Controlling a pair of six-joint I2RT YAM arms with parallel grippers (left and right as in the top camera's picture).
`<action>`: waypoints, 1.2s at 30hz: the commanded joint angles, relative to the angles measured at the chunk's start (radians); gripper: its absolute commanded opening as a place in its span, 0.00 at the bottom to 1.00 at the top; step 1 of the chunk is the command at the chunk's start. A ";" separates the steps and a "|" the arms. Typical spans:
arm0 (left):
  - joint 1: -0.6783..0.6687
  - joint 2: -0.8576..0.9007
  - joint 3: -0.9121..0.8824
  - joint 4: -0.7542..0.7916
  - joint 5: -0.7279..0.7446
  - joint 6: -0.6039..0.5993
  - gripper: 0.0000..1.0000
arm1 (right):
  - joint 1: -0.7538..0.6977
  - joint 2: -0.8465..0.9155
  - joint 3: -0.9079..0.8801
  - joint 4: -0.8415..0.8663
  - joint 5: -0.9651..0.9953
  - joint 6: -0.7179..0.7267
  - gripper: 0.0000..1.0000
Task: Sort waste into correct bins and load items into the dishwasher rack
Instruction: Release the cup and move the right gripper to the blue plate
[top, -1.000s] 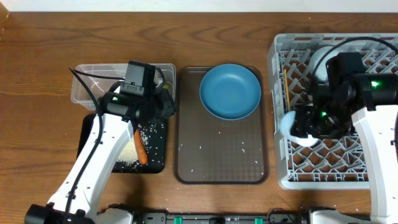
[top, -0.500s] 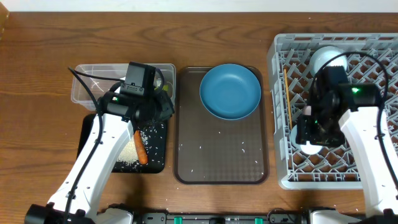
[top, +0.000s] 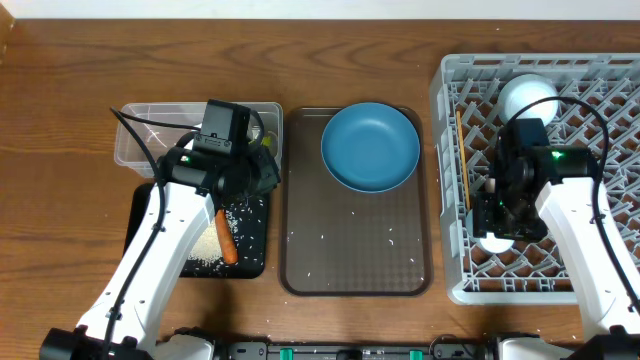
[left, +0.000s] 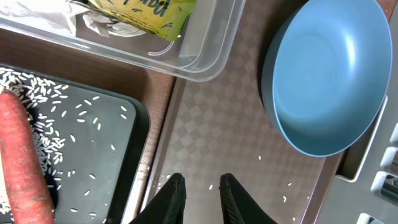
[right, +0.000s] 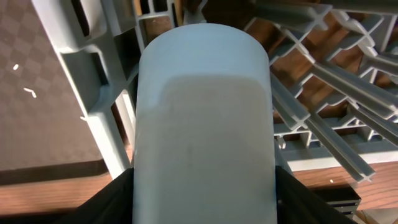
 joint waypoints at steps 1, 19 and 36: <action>0.002 -0.001 0.007 -0.003 -0.014 0.018 0.23 | -0.002 -0.007 -0.004 0.006 0.023 0.010 0.68; 0.002 -0.002 0.007 -0.003 -0.091 0.055 0.23 | -0.002 -0.008 0.091 0.093 -0.032 -0.024 0.75; 0.157 -0.003 0.007 0.098 -0.346 0.055 0.72 | 0.362 0.112 0.253 0.529 -0.228 -0.103 0.60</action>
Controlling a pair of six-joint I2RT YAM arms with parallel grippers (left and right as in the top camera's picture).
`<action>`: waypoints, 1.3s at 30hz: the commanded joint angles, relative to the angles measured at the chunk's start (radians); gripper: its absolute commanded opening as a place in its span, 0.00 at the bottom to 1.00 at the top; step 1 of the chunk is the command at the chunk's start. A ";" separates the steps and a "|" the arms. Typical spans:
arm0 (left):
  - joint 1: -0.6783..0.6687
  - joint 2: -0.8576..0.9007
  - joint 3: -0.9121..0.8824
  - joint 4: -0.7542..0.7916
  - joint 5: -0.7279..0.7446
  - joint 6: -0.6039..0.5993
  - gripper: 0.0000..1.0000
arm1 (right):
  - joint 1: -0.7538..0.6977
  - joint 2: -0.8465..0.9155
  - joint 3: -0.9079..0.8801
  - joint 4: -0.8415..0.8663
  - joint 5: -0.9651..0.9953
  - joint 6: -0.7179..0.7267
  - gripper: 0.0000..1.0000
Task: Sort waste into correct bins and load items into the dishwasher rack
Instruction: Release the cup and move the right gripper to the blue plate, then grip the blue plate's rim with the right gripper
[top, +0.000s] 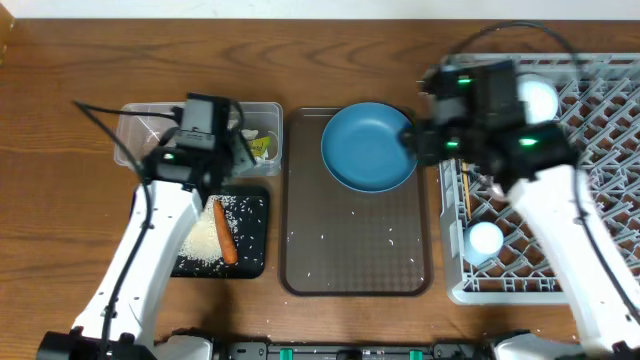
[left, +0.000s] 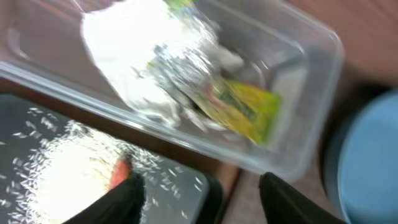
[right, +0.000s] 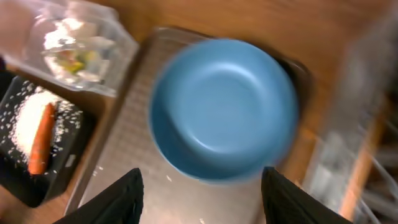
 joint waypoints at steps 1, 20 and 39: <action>0.070 -0.002 0.007 0.000 -0.043 0.003 0.76 | 0.098 0.084 -0.006 0.045 0.074 -0.014 0.60; 0.114 -0.002 0.007 -0.021 -0.043 0.003 0.95 | 0.340 0.480 -0.006 0.320 0.171 0.040 0.49; 0.114 -0.002 0.007 -0.021 -0.043 0.003 1.00 | 0.369 0.472 -0.005 0.385 0.275 0.077 0.01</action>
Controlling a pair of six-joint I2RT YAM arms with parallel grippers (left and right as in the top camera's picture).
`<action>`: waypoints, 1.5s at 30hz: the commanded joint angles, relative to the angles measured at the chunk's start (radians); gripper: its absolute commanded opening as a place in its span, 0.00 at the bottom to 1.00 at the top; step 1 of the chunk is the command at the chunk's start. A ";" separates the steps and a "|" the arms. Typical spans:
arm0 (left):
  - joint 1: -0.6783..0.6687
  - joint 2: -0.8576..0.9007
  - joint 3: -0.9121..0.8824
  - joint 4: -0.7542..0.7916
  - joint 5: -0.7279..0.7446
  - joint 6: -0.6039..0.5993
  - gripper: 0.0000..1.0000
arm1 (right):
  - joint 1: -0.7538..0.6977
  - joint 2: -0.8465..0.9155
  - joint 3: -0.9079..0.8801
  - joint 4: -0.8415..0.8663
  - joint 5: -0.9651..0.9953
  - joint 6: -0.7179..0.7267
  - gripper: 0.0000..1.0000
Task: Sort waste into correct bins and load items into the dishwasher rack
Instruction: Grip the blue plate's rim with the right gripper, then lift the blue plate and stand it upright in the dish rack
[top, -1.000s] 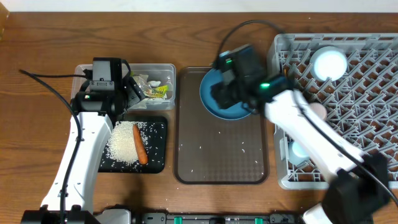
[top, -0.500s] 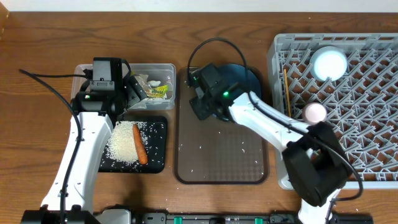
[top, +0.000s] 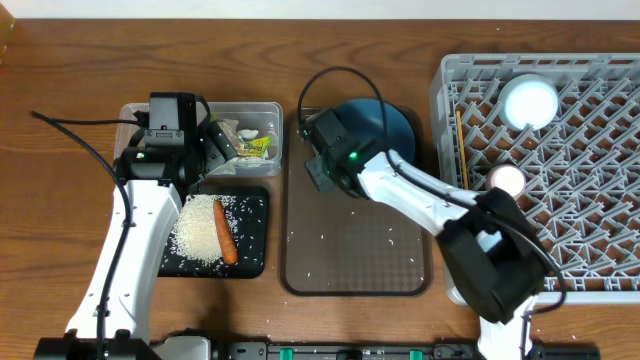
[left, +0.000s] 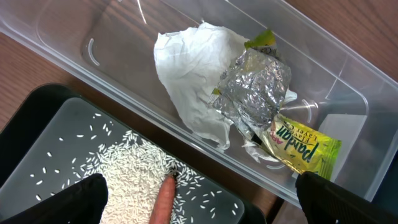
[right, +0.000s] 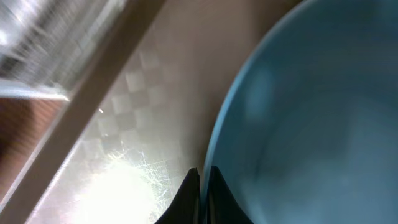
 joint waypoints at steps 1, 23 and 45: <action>0.003 -0.002 0.007 -0.003 -0.012 0.010 1.00 | 0.015 -0.063 0.000 -0.009 -0.036 0.015 0.01; 0.003 -0.002 0.007 -0.003 -0.012 0.010 1.00 | -0.828 -0.665 -0.002 -0.397 -1.240 -0.163 0.01; 0.003 -0.002 0.007 -0.003 -0.012 0.010 1.00 | -1.441 -0.383 -0.192 -0.416 -1.608 -0.452 0.01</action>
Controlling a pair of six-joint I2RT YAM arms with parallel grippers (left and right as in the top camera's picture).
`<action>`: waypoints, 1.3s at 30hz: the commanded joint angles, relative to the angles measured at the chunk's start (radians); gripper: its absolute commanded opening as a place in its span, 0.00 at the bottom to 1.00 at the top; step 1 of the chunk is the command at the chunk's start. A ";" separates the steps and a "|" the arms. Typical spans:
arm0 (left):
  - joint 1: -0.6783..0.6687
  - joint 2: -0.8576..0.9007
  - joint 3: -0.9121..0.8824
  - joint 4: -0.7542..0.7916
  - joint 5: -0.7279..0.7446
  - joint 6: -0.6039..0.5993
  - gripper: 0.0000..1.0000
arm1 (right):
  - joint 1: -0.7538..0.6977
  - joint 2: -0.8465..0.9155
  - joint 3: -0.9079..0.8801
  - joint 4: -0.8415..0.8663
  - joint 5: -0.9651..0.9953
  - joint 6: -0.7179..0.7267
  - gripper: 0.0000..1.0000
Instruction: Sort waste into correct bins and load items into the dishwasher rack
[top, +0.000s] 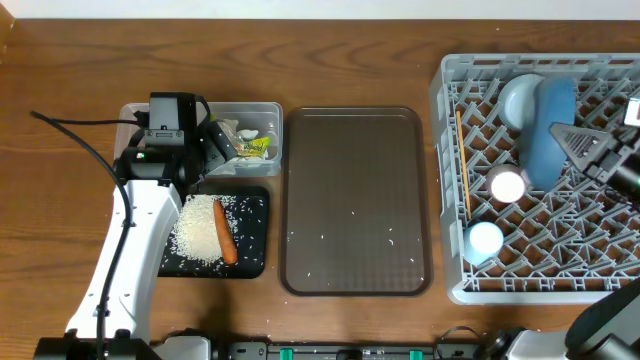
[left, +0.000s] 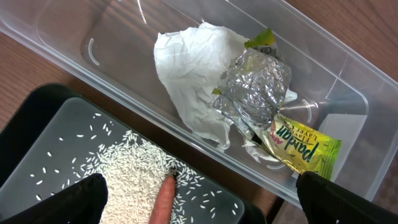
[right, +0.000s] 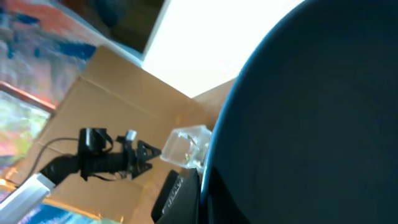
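Note:
The blue bowl (top: 548, 130) stands on edge over the back of the grey dishwasher rack (top: 600, 250), with my right gripper (top: 590, 150) shut on its rim. The right wrist view shows the bowl (right: 311, 112) as a dark mass beside my right gripper (right: 200, 180). My left gripper (top: 215, 145) hangs open over the clear waste bin (top: 135, 150) and the black tray (top: 250, 255). In the left wrist view my left gripper (left: 199, 205) is spread wide above the carrot (left: 163, 202), with nothing in it. A yellow wrapper (left: 305, 146), foil and tissue lie in the bin.
The brown serving tray (top: 350, 200) in the middle carries only scattered rice grains. Rice (top: 197, 228) and the carrot (top: 226, 235) lie on the black tray. In the rack are two white cups (top: 507, 185) (top: 484, 238), a pale bowl (top: 515, 95) and a chopstick (top: 461, 160).
My right gripper, then shut on the bowl's rim on the brown tray, now holds the bowl on edge over the rack. The brown tray is bare. My left arm has not moved.
First my right gripper was around a white cup low in the rack, and my left gripper's fingers were close together by the bin. Then the right gripper was open over the bowl, then shut on its rim, and now holds it at the rack. The left gripper opened over the bin.

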 joint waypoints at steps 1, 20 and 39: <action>0.003 -0.002 0.007 -0.003 -0.012 0.010 1.00 | -0.067 0.024 -0.003 -0.003 0.004 -0.027 0.01; 0.003 -0.002 0.007 -0.003 -0.012 0.010 1.00 | -0.296 0.024 -0.003 -0.037 0.621 0.350 0.06; 0.003 -0.002 0.007 -0.003 -0.012 0.010 1.00 | -0.455 0.024 0.039 -0.056 0.711 0.491 0.63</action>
